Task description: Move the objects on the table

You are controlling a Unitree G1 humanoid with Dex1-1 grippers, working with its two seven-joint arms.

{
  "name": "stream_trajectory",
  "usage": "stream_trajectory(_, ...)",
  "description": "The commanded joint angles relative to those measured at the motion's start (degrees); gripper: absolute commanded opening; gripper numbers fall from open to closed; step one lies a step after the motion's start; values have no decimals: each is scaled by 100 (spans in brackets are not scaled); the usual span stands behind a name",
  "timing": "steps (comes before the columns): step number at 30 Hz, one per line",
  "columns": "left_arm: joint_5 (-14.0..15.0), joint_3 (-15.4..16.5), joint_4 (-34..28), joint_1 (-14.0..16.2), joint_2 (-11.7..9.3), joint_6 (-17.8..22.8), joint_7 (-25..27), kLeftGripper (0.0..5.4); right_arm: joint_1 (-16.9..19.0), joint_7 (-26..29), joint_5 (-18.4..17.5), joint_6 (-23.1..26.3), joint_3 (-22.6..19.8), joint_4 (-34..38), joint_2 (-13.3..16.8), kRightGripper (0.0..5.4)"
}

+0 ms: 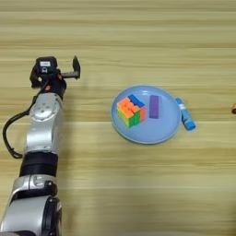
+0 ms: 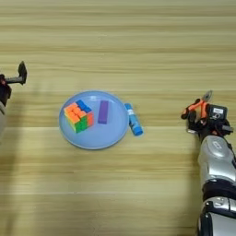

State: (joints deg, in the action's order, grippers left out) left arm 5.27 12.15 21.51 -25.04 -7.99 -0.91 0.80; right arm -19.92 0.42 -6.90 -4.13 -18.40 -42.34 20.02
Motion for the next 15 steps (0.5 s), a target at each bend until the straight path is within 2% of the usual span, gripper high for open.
stream_trajectory(1,61,13,49,-97,-63,4,37,540,128,-20,13,183,40,-149,-42,336)
stream_trajectory(15,58,12,41,-70,-44,-11,24,540,196,124,-48,-17,79,31,-67,195)
